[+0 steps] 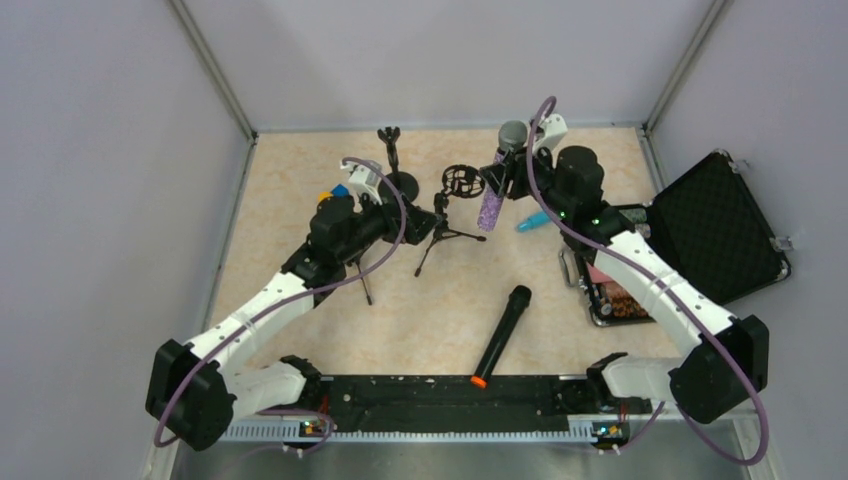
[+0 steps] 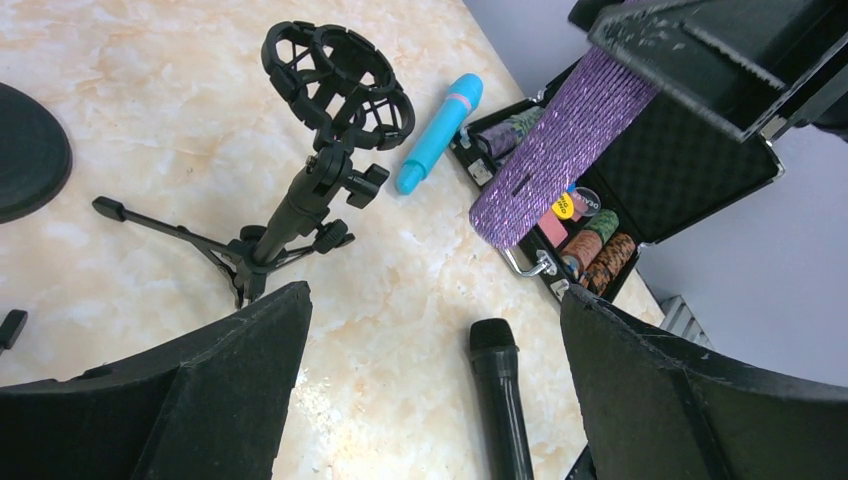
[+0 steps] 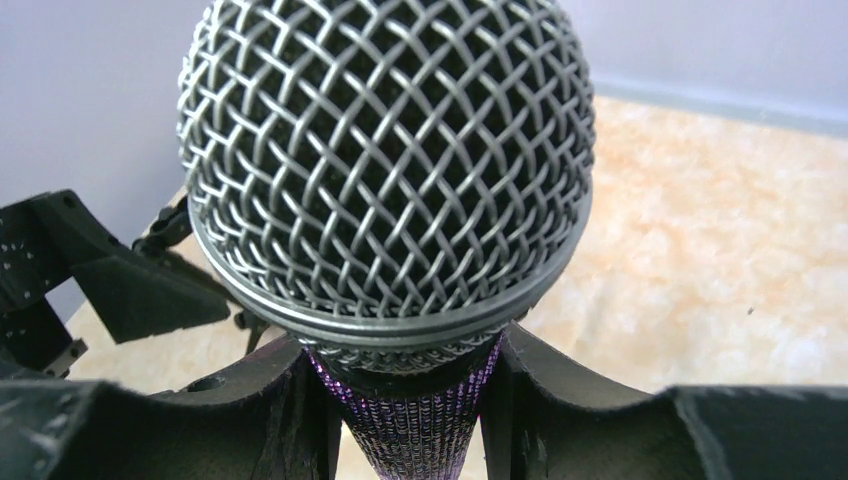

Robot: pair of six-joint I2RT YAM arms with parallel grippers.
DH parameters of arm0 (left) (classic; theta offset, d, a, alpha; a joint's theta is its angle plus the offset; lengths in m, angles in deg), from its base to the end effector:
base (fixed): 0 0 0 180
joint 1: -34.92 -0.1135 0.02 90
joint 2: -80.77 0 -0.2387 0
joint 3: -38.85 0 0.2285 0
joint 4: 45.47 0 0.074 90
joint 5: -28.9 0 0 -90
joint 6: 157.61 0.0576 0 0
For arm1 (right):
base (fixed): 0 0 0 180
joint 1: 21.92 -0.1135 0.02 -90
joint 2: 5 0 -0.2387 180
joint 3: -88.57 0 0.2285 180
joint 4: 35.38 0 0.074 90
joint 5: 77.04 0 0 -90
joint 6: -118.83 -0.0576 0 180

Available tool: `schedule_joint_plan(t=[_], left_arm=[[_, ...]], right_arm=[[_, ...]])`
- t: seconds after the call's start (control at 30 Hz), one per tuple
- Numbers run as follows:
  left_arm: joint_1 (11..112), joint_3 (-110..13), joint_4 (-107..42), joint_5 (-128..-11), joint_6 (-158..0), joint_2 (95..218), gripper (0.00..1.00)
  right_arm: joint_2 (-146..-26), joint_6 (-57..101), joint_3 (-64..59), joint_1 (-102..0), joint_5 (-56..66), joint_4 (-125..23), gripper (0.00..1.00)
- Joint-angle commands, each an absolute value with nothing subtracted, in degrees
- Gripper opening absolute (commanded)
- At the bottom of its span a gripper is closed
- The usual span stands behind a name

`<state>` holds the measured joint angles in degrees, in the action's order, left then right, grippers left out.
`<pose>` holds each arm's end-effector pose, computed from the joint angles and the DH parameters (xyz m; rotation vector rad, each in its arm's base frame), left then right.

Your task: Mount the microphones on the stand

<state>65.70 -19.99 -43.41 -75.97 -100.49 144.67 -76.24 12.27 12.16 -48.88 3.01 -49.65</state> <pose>0.2255 -0.1515 0.2916 0.1737 1.7962 -1.0335 0.2628 0.1448 0.3394 -0.2921 1.7559 0.7046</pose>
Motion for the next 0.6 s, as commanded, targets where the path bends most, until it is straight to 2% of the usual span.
schedule_joint_plan(t=[0.0, 0.23, 0.57], left_arm=[[65.5, -22.9, -43.4, -75.1, -98.5, 144.1, 0.99], [65.6, -23.5, -42.6, -75.1, -97.7, 145.4, 0.99], [65.6, -25.1, -40.2, -75.0, -96.0, 146.7, 0.98]], right_arm=[[-72.8, 16.1, 11.8, -49.4, 6.7, -37.0, 0.00], [-73.5, 18.4, 13.7, -49.4, 10.4, -27.8, 0.00], [-79.7, 22.2, 9.3, -49.4, 6.1, -23.8, 0.00]])
